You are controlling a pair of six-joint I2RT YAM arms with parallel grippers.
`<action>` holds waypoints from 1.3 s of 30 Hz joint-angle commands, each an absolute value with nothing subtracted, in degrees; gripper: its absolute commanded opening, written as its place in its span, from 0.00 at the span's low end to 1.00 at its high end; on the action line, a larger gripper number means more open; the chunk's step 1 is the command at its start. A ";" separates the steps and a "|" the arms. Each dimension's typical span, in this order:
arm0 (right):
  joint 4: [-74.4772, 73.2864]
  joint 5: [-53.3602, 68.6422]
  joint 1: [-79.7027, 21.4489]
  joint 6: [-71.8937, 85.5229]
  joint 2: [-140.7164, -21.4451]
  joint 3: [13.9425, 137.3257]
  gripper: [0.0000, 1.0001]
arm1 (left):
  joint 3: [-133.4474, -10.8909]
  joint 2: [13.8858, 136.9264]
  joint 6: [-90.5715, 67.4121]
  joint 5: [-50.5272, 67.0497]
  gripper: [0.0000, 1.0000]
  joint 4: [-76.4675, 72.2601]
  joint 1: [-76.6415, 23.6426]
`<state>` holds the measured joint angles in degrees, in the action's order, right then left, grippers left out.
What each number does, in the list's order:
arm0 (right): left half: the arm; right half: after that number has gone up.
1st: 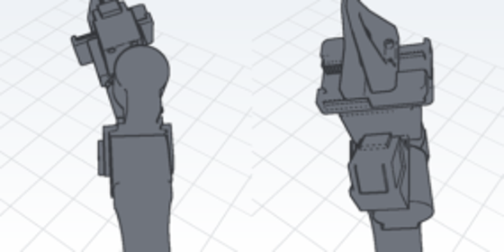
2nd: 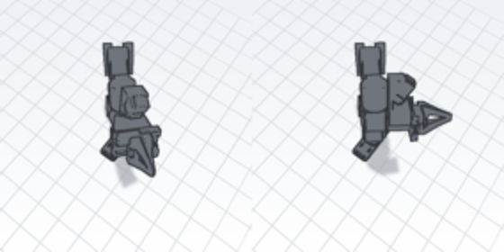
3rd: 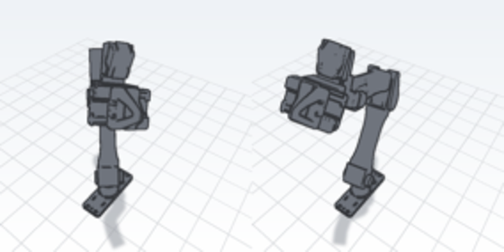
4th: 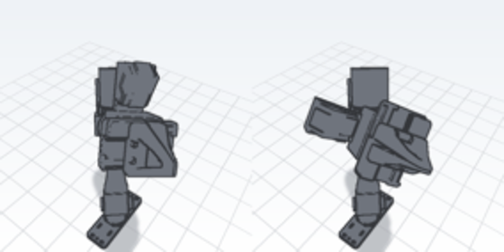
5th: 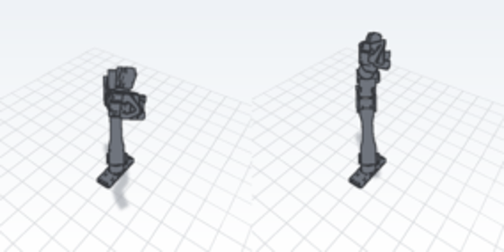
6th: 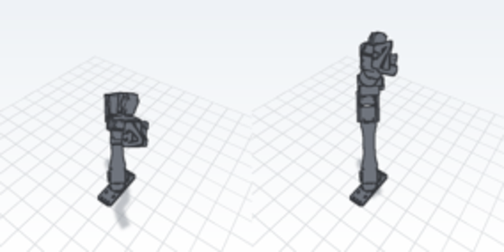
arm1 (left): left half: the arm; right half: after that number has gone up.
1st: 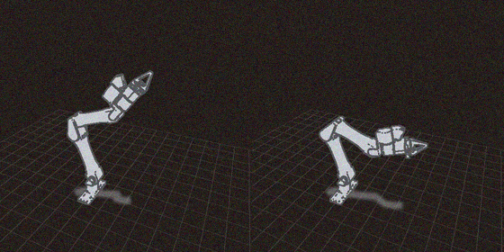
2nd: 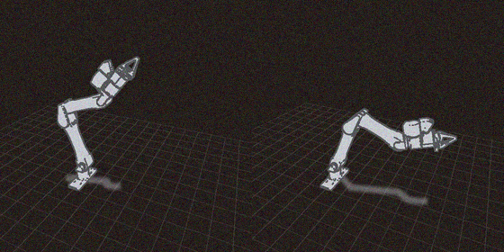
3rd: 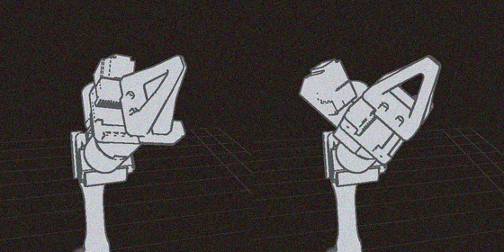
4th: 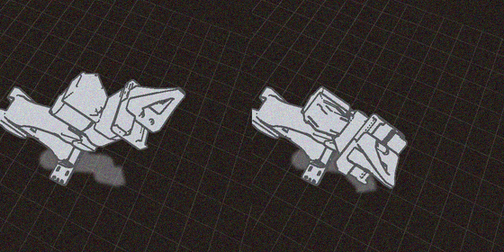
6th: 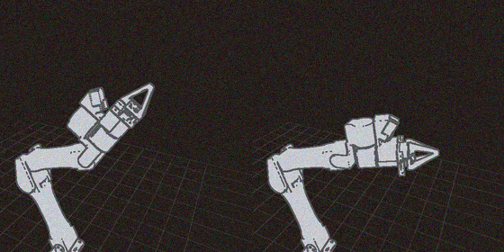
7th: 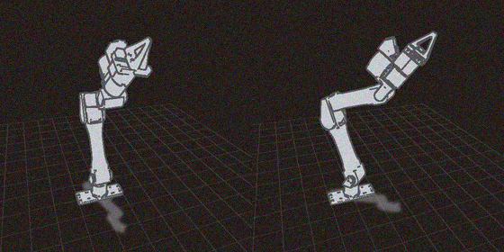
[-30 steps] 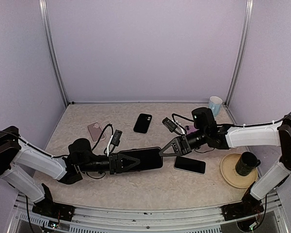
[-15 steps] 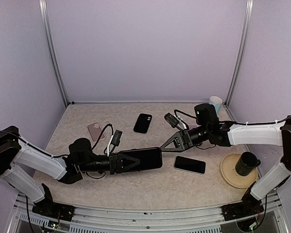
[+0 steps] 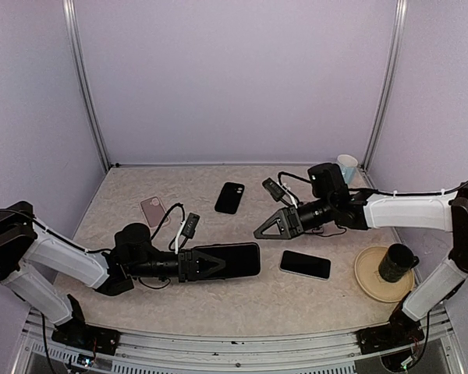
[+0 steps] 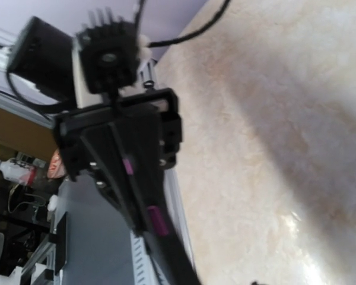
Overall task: Put the phone into the phone case
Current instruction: Press the phone case onto the phone.
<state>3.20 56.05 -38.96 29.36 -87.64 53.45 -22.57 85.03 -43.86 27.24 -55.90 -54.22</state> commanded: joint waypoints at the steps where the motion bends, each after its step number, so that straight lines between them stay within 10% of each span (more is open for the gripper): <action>1: 0.85 55.95 -40.12 27.16 -90.17 54.66 0.50 | -24.57 85.12 -43.51 28.56 0.00 -59.43 -54.42; 6: 0.79 57.39 -41.63 26.10 -91.17 55.12 0.40 | -24.93 85.46 -43.41 28.48 0.00 -59.15 -54.45; 12: 0.91 58.59 -41.73 25.75 -91.60 55.25 0.01 | -25.03 86.16 -43.59 28.05 0.00 -58.97 -54.41; 21: -0.22 56.50 -41.45 23.71 -89.90 54.71 0.00 | -24.42 86.23 -43.65 27.16 0.19 -58.45 -54.32; 29: -4.48 54.14 -40.72 21.55 -89.58 55.26 0.00 | -23.92 85.70 -43.85 27.25 0.00 -58.97 -54.07; 39: -14.17 42.03 -41.21 7.67 -82.56 56.30 0.58 | -26.73 85.28 -45.39 29.43 0.00 -51.58 -53.62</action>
